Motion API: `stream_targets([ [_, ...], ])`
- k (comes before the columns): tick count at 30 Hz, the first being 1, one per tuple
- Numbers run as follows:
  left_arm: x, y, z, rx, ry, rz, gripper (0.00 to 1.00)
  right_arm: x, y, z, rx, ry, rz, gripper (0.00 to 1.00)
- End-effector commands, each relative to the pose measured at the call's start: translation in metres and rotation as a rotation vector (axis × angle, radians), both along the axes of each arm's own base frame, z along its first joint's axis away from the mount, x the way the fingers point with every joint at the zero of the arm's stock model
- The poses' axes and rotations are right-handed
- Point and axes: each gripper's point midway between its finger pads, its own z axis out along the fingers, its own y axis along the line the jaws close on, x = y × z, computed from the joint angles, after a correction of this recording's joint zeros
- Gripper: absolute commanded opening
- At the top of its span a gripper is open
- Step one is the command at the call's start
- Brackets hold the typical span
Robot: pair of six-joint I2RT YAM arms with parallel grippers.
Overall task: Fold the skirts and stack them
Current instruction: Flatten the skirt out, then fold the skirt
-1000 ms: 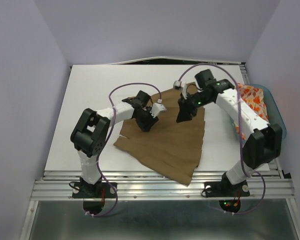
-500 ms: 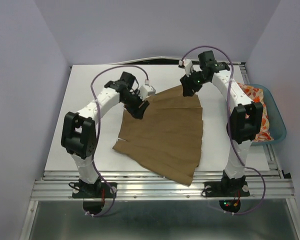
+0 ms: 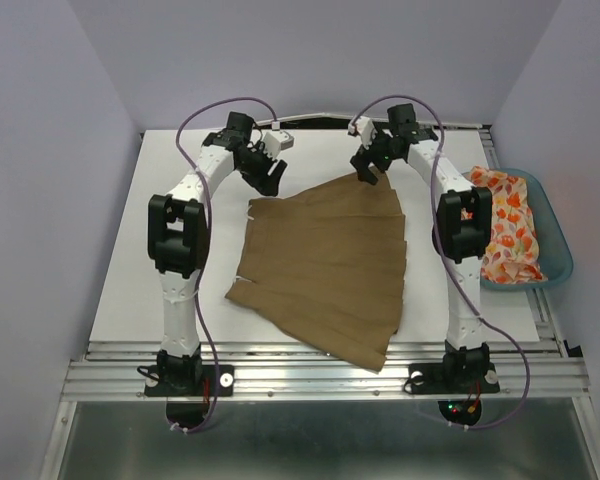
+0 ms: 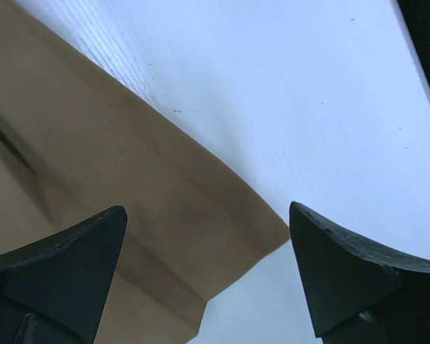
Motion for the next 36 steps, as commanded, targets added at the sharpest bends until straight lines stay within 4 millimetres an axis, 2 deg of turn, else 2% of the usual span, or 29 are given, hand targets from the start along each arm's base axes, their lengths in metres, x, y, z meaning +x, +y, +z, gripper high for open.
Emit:
stream_targets([
  [1,0.006,-0.009,0.013,-0.054,-0.015,-0.016,0.71,0.025,0.007,-0.017,-0.040,-0.122,0.104,1.00],
  [6,0.003,-0.009,-0.011,-0.040,0.033,-0.022,0.71,0.027,0.007,-0.066,-0.068,-0.112,0.192,1.00],
  [9,0.002,-0.006,-0.014,-0.033,0.037,-0.021,0.71,0.027,-0.002,-0.090,-0.106,-0.096,0.216,1.00],
  [10,0.002,-0.006,-0.015,-0.028,0.035,-0.020,0.71,0.015,-0.005,-0.112,-0.138,-0.041,0.266,0.99],
  [11,0.002,-0.005,-0.015,-0.028,0.034,-0.016,0.71,0.007,-0.006,-0.124,-0.150,-0.001,0.288,0.96],
  [12,0.004,-0.002,-0.014,-0.028,0.031,-0.006,0.71,0.003,-0.008,-0.129,-0.162,0.031,0.296,0.86],
  [14,0.006,0.001,-0.014,-0.029,0.030,0.004,0.72,-0.025,-0.015,-0.158,-0.180,0.160,0.324,0.69],
  [16,0.007,0.008,-0.017,-0.018,0.038,0.013,0.71,-0.049,-0.019,-0.173,-0.182,0.261,0.332,0.59],
  [18,0.006,0.013,-0.026,-0.006,0.062,0.012,0.71,-0.063,-0.021,-0.180,-0.184,0.315,0.341,0.53],
  [20,0.005,0.016,-0.035,0.009,0.083,-0.007,0.72,-0.079,-0.024,-0.183,-0.188,0.373,0.362,0.41],
  [21,0.005,0.017,-0.037,0.019,0.084,-0.013,0.72,-0.083,-0.026,-0.182,-0.191,0.393,0.359,0.33],
  [22,0.005,0.018,-0.038,0.024,0.084,-0.022,0.72,-0.083,-0.026,-0.179,-0.192,0.394,0.350,0.19],
  [24,-0.002,0.016,-0.044,0.034,0.101,-0.083,0.72,-0.074,-0.024,-0.165,-0.183,0.372,0.317,0.02],
  [26,-0.007,0.016,-0.049,0.050,0.101,-0.138,0.72,-0.064,-0.020,-0.149,-0.158,0.345,0.280,0.01],
  [30,-0.011,0.014,-0.063,0.071,0.114,-0.162,0.67,-0.037,-0.006,-0.098,-0.088,0.228,0.240,0.01],
  [31,-0.011,0.014,-0.065,0.072,0.118,-0.160,0.63,-0.032,-0.006,-0.089,-0.083,0.201,0.226,0.01],
  [32,-0.007,0.015,-0.067,0.069,0.118,-0.144,0.50,-0.026,-0.006,-0.074,-0.079,0.172,0.196,0.01],
  [33,-0.005,0.014,-0.065,0.063,0.111,-0.136,0.44,-0.019,-0.006,-0.066,-0.079,0.143,0.177,0.01],
  [34,-0.003,0.014,-0.063,0.053,0.102,-0.126,0.39,-0.013,-0.007,-0.058,-0.077,0.117,0.154,0.01],
  [35,-0.001,0.011,-0.052,0.037,0.079,-0.122,0.35,0.002,-0.007,-0.040,-0.069,0.049,0.117,0.01],
  [36,0.005,0.010,-0.044,0.021,0.043,-0.112,0.33,0.010,-0.010,-0.033,-0.079,0.015,0.092,0.01],
])
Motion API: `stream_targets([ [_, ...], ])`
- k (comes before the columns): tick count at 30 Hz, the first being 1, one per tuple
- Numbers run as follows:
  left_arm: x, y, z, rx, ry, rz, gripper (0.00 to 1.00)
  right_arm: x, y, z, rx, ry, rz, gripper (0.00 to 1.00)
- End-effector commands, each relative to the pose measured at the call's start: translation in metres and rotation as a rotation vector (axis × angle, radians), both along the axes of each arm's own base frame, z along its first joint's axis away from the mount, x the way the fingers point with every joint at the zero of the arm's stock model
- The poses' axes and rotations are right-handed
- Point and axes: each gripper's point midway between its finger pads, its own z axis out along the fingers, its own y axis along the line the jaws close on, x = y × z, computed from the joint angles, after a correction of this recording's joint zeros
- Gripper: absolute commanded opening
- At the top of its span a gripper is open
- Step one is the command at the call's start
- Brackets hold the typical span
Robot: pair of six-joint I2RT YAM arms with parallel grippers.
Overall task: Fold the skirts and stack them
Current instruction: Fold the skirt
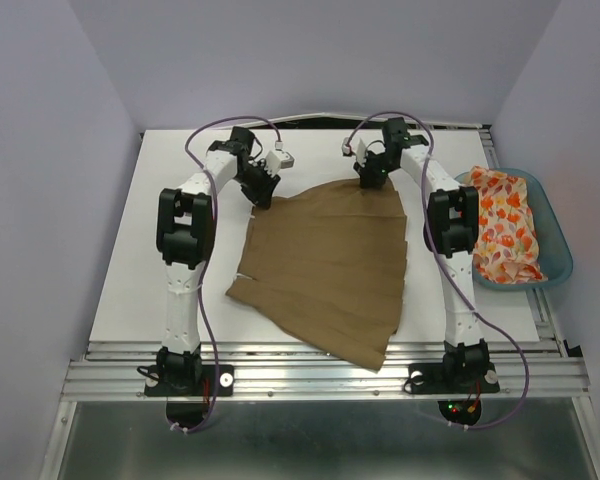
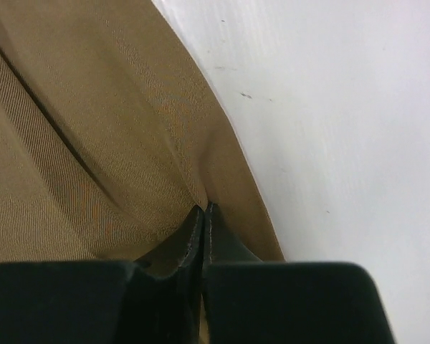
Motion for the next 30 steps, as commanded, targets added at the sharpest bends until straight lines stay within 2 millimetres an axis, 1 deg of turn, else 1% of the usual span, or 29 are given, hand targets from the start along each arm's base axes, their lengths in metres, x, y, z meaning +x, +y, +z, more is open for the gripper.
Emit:
stream_targets([
  [1,0.015,-0.010,0.038,-0.074,-0.107,0.009,0.25,0.040,-0.014,0.066,-0.003,-0.181,-0.160,0.01],
  [2,0.022,-0.012,0.054,-0.091,-0.162,0.021,0.22,0.047,-0.017,0.075,-0.008,-0.214,-0.184,0.01],
  [3,0.019,-0.012,0.054,-0.103,-0.152,0.040,0.21,0.054,-0.017,0.083,-0.002,-0.243,-0.201,0.01],
  [4,0.021,-0.011,0.057,-0.108,-0.168,0.054,0.12,0.066,-0.016,0.098,0.017,-0.298,-0.224,0.01],
  [5,0.021,-0.010,0.068,-0.113,-0.195,0.066,0.06,0.072,-0.017,0.106,0.022,-0.325,-0.238,0.01],
  [6,0.025,-0.009,0.074,-0.120,-0.228,0.079,0.02,0.078,-0.018,0.111,0.023,-0.349,-0.255,0.01],
  [7,0.021,-0.004,0.065,-0.099,-0.219,0.103,0.00,0.085,-0.018,0.119,0.035,-0.389,-0.263,0.01],
  [9,0.018,0.000,0.066,-0.096,-0.226,0.139,0.00,0.092,-0.017,0.129,0.053,-0.426,-0.275,0.01],
  [10,0.010,0.004,0.058,-0.080,-0.202,0.144,0.00,0.098,-0.017,0.133,0.058,-0.455,-0.278,0.01],
  [11,0.001,0.008,0.045,-0.062,-0.168,0.154,0.00,0.099,-0.009,0.134,0.065,-0.470,-0.267,0.01],
  [12,0.001,0.009,0.050,-0.066,-0.174,0.160,0.00,0.099,-0.009,0.135,0.063,-0.473,-0.263,0.01],
  [13,-0.010,0.012,0.036,-0.059,-0.136,0.171,0.00,0.101,-0.009,0.134,0.065,-0.477,-0.263,0.01],
  [15,-0.021,0.020,0.028,-0.060,-0.112,0.208,0.00,0.098,0.009,0.130,0.078,-0.481,-0.225,0.01],
  [16,-0.023,0.023,0.026,-0.056,-0.107,0.220,0.03,0.098,0.009,0.128,0.077,-0.483,-0.219,0.01],
  [17,-0.024,0.026,0.025,-0.050,-0.106,0.236,0.11,0.095,0.019,0.126,0.075,-0.487,-0.195,0.01],
  [18,-0.023,0.030,0.023,-0.043,-0.105,0.257,0.14,0.094,0.026,0.123,0.076,-0.488,-0.182,0.01],
  [19,-0.024,0.034,0.022,-0.047,-0.087,0.288,0.18,0.090,0.037,0.121,0.078,-0.488,-0.166,0.01],
  [20,-0.025,0.037,0.022,-0.052,-0.074,0.302,0.25,0.090,0.044,0.118,0.080,-0.496,-0.152,0.01],
  [22,-0.028,0.041,0.022,-0.066,-0.048,0.338,0.32,0.088,0.059,0.114,0.080,-0.500,-0.128,0.01],
  [23,-0.027,0.048,0.025,-0.072,-0.050,0.355,0.42,0.086,0.074,0.116,0.089,-0.516,-0.107,0.01],
  [25,-0.024,0.054,0.029,-0.069,-0.062,0.364,0.51,0.085,0.085,0.113,0.091,-0.526,-0.091,0.01],
  [26,-0.021,0.059,0.032,-0.065,-0.079,0.358,0.57,0.084,0.095,0.114,0.096,-0.535,-0.078,0.01],
  [27,-0.021,0.062,0.032,-0.059,-0.078,0.350,0.63,0.086,0.095,0.117,0.095,-0.546,-0.081,0.01],
  [28,-0.014,0.063,0.040,-0.062,-0.100,0.342,0.66,0.084,0.101,0.116,0.097,-0.546,-0.071,0.01],
  [29,-0.010,0.065,0.042,-0.060,-0.111,0.316,0.67,0.085,0.101,0.117,0.097,-0.550,-0.070,0.01],
  [30,-0.011,0.065,0.044,-0.058,-0.103,0.300,0.68,0.082,0.106,0.118,0.099,-0.551,-0.063,0.01],
])
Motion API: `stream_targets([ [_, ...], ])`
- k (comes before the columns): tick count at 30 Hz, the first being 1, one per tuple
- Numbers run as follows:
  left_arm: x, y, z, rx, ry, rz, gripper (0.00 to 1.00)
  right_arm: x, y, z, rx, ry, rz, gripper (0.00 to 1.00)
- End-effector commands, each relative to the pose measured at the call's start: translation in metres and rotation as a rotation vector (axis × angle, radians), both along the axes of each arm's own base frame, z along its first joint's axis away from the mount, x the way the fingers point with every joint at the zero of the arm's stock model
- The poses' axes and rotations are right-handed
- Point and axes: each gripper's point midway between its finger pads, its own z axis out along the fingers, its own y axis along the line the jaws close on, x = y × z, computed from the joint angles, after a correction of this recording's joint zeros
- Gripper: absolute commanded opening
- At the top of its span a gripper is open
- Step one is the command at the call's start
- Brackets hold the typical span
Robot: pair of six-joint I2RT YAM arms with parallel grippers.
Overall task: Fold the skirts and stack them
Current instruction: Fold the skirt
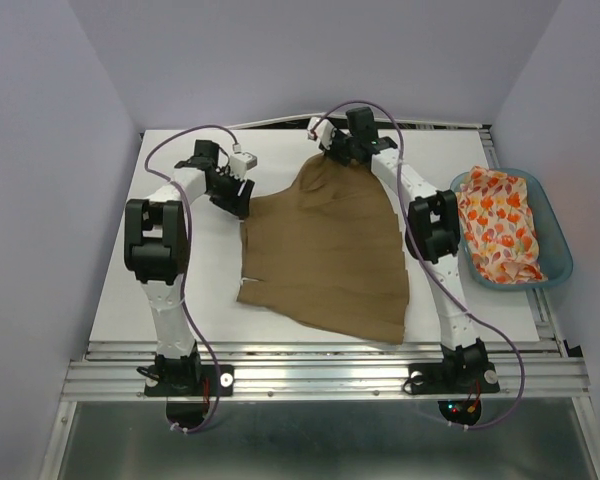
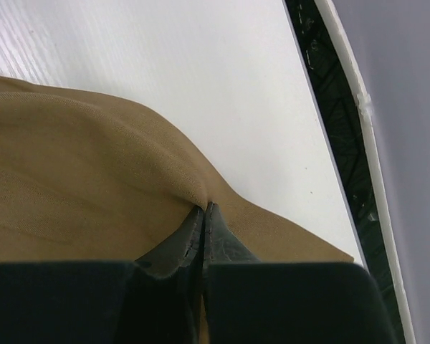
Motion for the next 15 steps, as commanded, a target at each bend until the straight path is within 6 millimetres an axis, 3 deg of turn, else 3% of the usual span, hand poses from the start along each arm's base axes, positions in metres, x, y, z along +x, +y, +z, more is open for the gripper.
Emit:
stream_targets([
  [1,0.016,0.001,0.052,-0.011,-0.100,-0.062,0.75,0.014,0.014,0.043,0.028,-0.143,0.008,0.01],
  [6,0.024,-0.016,0.074,-0.071,-0.126,-0.181,0.76,0.016,0.009,0.049,0.010,-0.162,-0.005,0.01],
  [12,0.032,-0.023,0.059,-0.069,-0.078,-0.214,0.76,0.020,0.009,0.068,0.023,-0.207,-0.018,0.01],
  [15,0.027,-0.028,0.049,-0.091,-0.027,-0.231,0.75,0.024,0.008,0.077,0.027,-0.235,-0.029,0.01],
])
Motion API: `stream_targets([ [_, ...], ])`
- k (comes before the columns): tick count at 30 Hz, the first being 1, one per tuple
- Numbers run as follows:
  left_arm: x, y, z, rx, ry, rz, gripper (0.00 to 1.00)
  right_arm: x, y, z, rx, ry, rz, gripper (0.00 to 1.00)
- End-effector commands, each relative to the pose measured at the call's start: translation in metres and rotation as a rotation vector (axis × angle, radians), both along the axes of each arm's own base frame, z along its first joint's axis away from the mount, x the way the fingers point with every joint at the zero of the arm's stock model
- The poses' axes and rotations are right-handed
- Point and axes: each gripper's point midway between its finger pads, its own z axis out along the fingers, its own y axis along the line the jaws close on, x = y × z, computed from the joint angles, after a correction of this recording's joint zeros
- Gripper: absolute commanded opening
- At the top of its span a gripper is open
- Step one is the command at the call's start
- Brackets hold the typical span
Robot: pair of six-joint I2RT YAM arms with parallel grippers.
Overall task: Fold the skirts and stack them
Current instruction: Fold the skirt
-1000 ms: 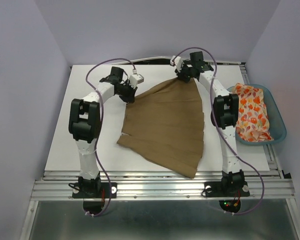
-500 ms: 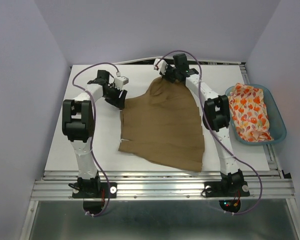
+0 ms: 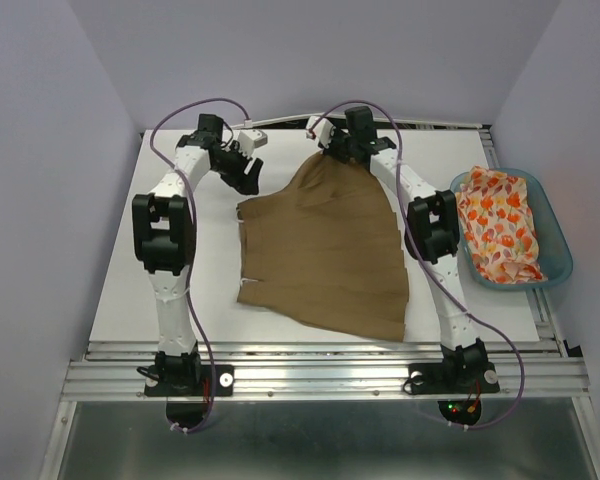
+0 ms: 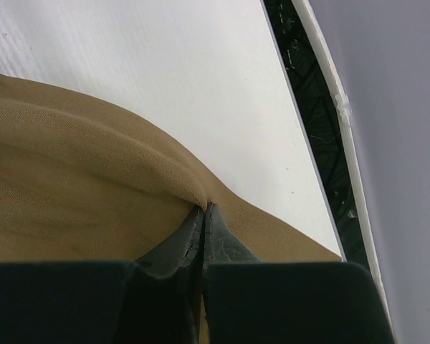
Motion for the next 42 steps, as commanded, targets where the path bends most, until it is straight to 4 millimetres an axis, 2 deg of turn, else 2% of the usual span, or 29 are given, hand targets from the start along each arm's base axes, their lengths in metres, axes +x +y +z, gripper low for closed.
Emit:
stream_targets([
  [1,-0.019,-0.009,-0.019,-0.022,0.112,-0.062,0.75,0.019,0.000,0.072,0.049,-0.182,-0.027,0.01],
  [5,-0.021,-0.007,-0.033,-0.010,0.125,-0.062,0.73,0.019,0.000,0.077,0.055,-0.190,-0.027,0.01],
  [8,-0.017,-0.003,-0.040,0.014,0.125,-0.031,0.63,0.017,0.001,0.081,0.063,-0.192,-0.023,0.01],
  [10,-0.011,-0.001,-0.041,0.020,0.118,-0.017,0.39,0.017,0.000,0.082,0.056,-0.199,-0.023,0.01],
  [15,0.000,-0.001,-0.020,-0.001,0.055,-0.001,0.00,0.026,-0.005,0.097,0.040,-0.257,-0.048,0.01],
  [16,0.000,-0.002,-0.016,-0.005,0.045,-0.004,0.00,0.031,-0.006,0.113,0.054,-0.305,-0.064,0.01],
  [18,0.002,-0.003,0.001,-0.015,-0.003,-0.003,0.00,0.039,-0.012,0.126,0.064,-0.345,-0.083,0.01],
  [19,-0.001,-0.002,-0.001,-0.015,-0.002,0.005,0.00,0.042,-0.013,0.141,0.072,-0.382,-0.095,0.01],
  [20,-0.002,-0.002,0.003,-0.016,-0.016,0.013,0.00,0.042,-0.014,0.143,0.072,-0.389,-0.099,0.01],
  [21,0.002,-0.001,0.022,-0.021,-0.087,0.020,0.00,0.043,-0.015,0.150,0.078,-0.406,-0.105,0.01],
  [22,0.003,0.003,0.026,-0.006,-0.111,0.040,0.00,0.041,-0.017,0.163,0.082,-0.427,-0.113,0.01],
  [23,-0.004,0.006,0.032,0.000,-0.131,0.055,0.00,0.039,-0.017,0.163,0.085,-0.421,-0.116,0.01],
  [25,0.001,0.014,0.043,0.027,-0.208,0.080,0.00,0.034,-0.020,0.170,0.084,-0.418,-0.121,0.01],
  [27,-0.004,0.021,0.055,0.055,-0.275,0.098,0.00,0.018,-0.025,0.178,0.073,-0.390,-0.117,0.01],
  [28,-0.012,0.022,0.046,0.065,-0.263,0.096,0.00,0.004,-0.029,0.194,0.070,-0.380,-0.111,0.01],
  [29,-0.015,0.024,0.048,0.073,-0.275,0.096,0.00,-0.004,-0.031,0.195,0.059,-0.361,-0.102,0.01],
  [30,-0.018,0.026,0.060,0.085,-0.314,0.089,0.00,-0.014,-0.033,0.176,0.036,-0.305,-0.088,0.01],
  [31,-0.027,0.028,0.052,0.094,-0.302,0.085,0.00,-0.032,-0.038,0.191,0.032,-0.290,-0.080,0.01],
  [32,-0.032,0.029,0.054,0.096,-0.311,0.081,0.00,-0.042,-0.040,0.188,0.024,-0.266,-0.073,0.01],
  [33,-0.036,0.031,0.068,0.103,-0.363,0.073,0.00,-0.052,-0.044,0.187,0.018,-0.243,-0.072,0.01],
  [34,-0.042,0.031,0.067,0.111,-0.372,0.063,0.00,-0.066,-0.045,0.167,0.005,-0.180,-0.055,0.01],
  [35,-0.056,0.033,0.053,0.125,-0.351,0.049,0.00,-0.081,-0.049,0.159,-0.013,-0.132,-0.045,0.01],
  [36,-0.064,0.034,0.063,0.132,-0.386,0.039,0.00,-0.099,-0.054,0.175,0.000,-0.128,-0.042,0.01],
  [37,-0.078,0.036,0.045,0.154,-0.369,0.016,0.00,-0.116,-0.055,0.168,-0.003,-0.075,-0.020,0.01],
  [38,-0.086,0.036,0.043,0.163,-0.373,0.004,0.00,-0.132,-0.057,0.150,-0.018,-0.012,-0.004,0.01],
  [39,-0.094,0.036,0.048,0.169,-0.398,-0.005,0.00,-0.147,-0.058,0.145,-0.019,0.027,0.014,0.01],
  [40,-0.107,0.036,0.031,0.189,-0.376,-0.032,0.00,-0.175,-0.057,0.129,-0.030,0.101,0.054,0.01],
  [41,-0.114,0.035,0.026,0.201,-0.374,-0.043,0.00,-0.182,-0.058,0.138,-0.022,0.093,0.062,0.01],
  [42,-0.120,0.035,0.025,0.214,-0.384,-0.049,0.00,-0.201,-0.057,0.109,-0.048,0.167,0.079,0.01],
])
